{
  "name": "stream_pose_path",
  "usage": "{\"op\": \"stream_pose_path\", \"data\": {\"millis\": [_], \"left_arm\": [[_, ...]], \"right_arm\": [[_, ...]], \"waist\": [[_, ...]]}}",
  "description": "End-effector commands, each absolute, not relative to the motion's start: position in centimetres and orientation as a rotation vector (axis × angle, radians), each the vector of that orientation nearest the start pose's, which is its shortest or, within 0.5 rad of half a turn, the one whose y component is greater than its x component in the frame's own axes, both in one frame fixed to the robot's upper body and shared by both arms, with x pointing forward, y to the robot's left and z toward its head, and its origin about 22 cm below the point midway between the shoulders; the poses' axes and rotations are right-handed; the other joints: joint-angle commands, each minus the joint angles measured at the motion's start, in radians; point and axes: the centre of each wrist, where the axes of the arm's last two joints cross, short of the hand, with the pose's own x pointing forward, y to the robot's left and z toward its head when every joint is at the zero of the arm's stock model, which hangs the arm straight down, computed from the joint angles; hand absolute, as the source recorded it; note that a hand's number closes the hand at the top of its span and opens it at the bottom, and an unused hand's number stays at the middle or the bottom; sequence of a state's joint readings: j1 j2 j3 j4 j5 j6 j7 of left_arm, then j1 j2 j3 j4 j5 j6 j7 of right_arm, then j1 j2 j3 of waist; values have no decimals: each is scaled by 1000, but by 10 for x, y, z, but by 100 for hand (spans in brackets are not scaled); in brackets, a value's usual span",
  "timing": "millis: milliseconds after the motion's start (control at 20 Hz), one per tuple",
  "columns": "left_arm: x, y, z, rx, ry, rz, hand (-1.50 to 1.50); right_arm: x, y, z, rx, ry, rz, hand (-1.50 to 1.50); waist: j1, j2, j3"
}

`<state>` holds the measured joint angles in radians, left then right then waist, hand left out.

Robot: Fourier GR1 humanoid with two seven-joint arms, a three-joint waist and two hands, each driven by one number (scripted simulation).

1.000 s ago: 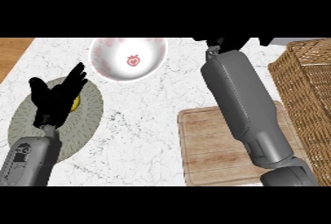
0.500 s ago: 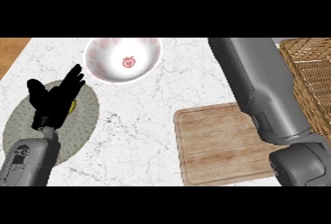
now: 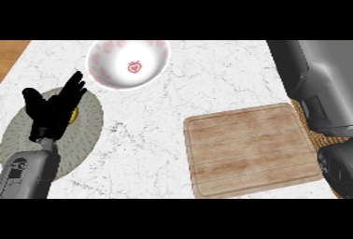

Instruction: Pick the cupcake from the cutting board and place it in the basket

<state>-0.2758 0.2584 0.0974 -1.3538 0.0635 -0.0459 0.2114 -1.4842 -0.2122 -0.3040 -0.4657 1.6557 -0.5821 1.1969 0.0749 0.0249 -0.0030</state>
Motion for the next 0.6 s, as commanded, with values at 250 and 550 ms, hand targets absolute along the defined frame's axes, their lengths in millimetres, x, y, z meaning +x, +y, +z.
{"op": "stream_pose_path", "data": {"millis": [250,550], "left_arm": [[311,311,48,159,-1414,-106,0],[297,306,40,184,-1390,-103,0]], "right_arm": [[477,-199,322,-1786,-847,-439,150],[482,-212,269,-1784,-783,-450,150]], "waist": [[-32,-6,1],[-35,-14,3]]}}
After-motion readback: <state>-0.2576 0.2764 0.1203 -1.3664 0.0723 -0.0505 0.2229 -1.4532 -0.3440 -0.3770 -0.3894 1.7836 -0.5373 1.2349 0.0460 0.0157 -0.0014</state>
